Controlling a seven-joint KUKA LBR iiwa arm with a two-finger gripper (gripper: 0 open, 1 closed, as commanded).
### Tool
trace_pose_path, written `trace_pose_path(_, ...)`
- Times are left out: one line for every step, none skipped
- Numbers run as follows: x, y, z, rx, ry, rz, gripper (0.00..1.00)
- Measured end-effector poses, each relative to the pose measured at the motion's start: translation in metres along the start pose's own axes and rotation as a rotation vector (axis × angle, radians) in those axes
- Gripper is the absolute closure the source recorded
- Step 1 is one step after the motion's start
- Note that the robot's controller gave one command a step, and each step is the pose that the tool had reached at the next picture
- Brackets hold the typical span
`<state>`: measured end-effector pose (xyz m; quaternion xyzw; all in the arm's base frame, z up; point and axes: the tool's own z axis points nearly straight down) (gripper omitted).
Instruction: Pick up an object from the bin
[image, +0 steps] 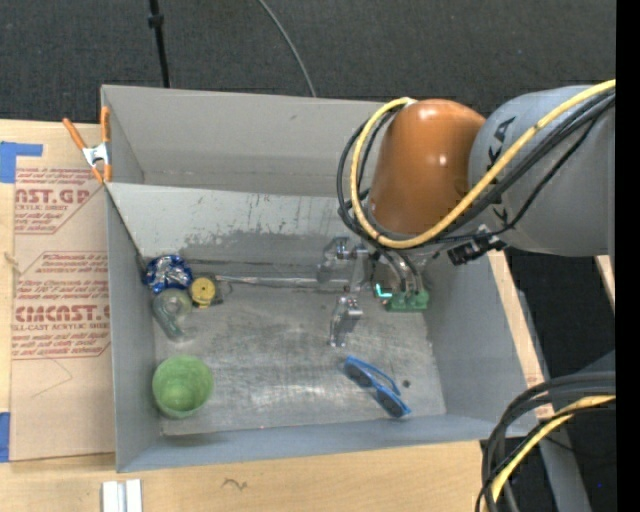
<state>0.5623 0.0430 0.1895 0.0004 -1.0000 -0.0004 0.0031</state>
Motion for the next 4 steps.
trace_pose_path(0.013, -0.058, 0.121, 0.001, -0.012, -0.125, 0.00)
trace_pose_path(0.055, -0.108, 0.119, 0.002, -0.010, -0.249, 0.00)
trace_pose_path(0.056, -0.107, 0.118, 0.001, -0.002, -0.250, 1.00)
trace_pose_path(0.048, -0.128, -0.048, 0.006, -0.015, -0.463, 1.00)
